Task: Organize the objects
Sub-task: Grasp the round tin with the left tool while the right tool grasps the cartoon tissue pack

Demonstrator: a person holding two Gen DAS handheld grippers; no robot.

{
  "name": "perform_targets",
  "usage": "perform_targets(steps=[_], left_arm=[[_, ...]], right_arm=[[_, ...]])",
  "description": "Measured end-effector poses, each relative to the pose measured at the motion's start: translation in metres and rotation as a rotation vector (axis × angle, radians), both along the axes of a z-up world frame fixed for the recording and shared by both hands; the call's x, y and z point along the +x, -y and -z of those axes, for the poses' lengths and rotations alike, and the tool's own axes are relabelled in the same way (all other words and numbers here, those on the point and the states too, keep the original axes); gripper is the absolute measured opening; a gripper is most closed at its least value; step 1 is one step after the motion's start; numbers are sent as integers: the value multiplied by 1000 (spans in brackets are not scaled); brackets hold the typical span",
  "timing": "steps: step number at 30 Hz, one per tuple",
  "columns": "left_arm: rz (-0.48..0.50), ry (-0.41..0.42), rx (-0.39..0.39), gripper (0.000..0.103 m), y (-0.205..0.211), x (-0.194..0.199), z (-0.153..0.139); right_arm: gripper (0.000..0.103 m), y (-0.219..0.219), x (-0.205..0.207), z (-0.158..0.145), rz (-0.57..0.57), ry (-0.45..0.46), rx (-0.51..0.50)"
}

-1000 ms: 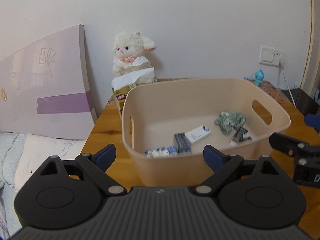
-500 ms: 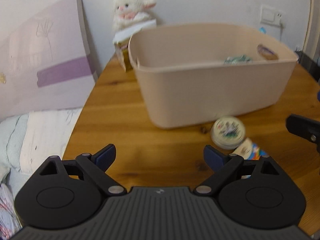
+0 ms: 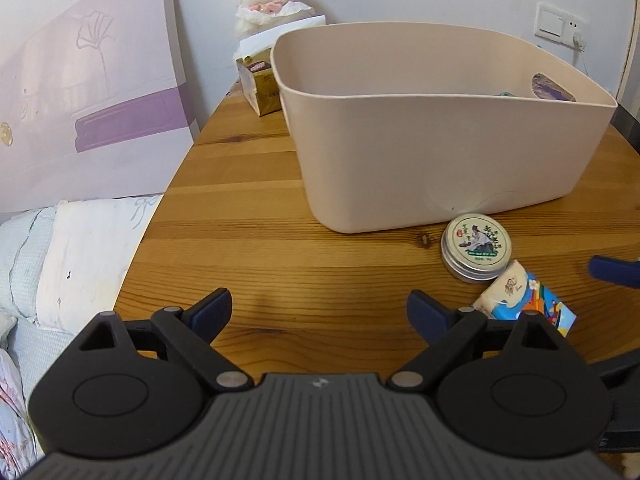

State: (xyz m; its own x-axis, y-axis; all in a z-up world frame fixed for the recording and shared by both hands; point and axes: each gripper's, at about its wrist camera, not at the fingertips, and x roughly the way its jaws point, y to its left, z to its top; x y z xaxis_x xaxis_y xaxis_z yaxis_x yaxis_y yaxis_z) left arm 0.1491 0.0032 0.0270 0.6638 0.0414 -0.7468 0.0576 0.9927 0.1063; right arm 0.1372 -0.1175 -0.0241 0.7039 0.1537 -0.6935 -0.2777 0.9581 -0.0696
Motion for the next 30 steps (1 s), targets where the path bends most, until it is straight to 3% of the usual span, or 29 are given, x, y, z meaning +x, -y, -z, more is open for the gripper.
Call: perform_targets(steps=[5, 11, 21, 27, 30], left_arm=[[15, 7, -11, 95, 5, 1, 0], [67, 21, -77, 95, 19, 0, -4], [141, -2, -99, 95, 58, 10, 10], [137, -38, -68, 95, 76, 24, 25], [122, -49, -61, 95, 79, 30, 29]], right_arm=[[99, 17, 7, 2, 43, 9, 28], [100, 41, 15, 4, 79, 21, 45], [101, 74, 24, 10, 102, 26, 42], [103, 94, 15, 11, 107, 13, 61], [99, 98, 9, 11, 100, 16, 68]])
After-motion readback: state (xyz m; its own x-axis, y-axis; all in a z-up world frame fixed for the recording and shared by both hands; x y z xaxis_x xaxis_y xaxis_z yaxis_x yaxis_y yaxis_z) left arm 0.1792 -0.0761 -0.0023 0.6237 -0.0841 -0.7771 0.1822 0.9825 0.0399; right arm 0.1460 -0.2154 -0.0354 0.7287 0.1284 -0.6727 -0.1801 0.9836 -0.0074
